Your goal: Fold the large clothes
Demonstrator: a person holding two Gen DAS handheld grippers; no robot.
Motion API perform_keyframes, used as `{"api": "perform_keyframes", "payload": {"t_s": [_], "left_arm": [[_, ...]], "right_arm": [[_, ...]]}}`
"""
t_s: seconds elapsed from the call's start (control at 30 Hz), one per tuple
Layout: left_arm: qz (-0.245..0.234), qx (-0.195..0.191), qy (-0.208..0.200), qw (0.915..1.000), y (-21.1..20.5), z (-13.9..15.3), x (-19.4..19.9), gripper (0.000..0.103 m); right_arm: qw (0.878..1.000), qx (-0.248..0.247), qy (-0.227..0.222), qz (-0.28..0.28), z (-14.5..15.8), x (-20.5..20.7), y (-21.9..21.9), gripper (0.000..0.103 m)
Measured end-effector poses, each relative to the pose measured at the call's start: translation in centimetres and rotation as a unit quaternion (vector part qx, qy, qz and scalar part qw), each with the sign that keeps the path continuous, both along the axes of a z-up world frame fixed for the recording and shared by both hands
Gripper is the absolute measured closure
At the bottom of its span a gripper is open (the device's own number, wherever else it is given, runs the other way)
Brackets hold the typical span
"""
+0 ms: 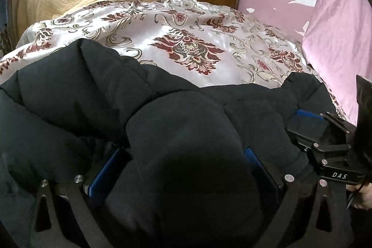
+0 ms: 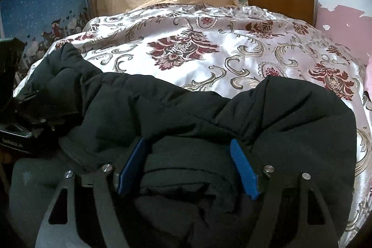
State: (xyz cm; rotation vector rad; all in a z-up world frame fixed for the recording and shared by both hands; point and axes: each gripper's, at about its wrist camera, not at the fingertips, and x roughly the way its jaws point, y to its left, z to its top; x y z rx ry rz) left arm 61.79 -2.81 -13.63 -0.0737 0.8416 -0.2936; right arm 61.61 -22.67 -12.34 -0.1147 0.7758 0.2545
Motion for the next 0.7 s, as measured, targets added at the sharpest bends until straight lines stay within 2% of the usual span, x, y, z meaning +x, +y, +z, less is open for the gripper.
{"api": "perform_keyframes", "payload": {"t_s": [0.2,0.33,0.37,0.43,0.53,0.6,0.7], "left_arm": [[0.001,-0.003,-0.005,1.0000,-0.1,0.0,-0.1,0.000],[-0.001,-0.024,-0.015,0.9996,0.5,0.6,-0.6,0.000],[0.001,-0.026,-0.016,0.9995,0.7,0.9,-0.8,0.000],[0.013,-0.024,-0.005,0.9996,1.0,1.7,-1.3,0.000],[0.039,-0.026,0.001,0.9989,1.6,2.9,-2.6,0.000],[0.048,-0.013,0.002,0.9988,1.6,3.5,-3.5,0.000],[0.055,0.027,0.000,0.9982,1.0,4.6,-5.3,0.000]], "right_arm": [[1.000,0.005,-0.005,-0.002,-0.2,-0.1,-0.1,0.032],[1.000,0.018,-0.010,-0.001,0.3,-0.5,-0.2,0.031],[1.000,0.022,-0.013,-0.001,0.7,-0.8,-0.4,0.028],[1.000,0.028,-0.011,-0.009,1.6,-1.6,-0.8,0.013],[0.998,0.058,-0.017,-0.029,2.6,-3.4,-2.2,0.011],[0.997,0.059,-0.018,-0.041,3.2,-4.5,-3.0,0.011],[0.997,0.061,-0.020,-0.045,4.3,-6.3,-3.5,0.011]]}}
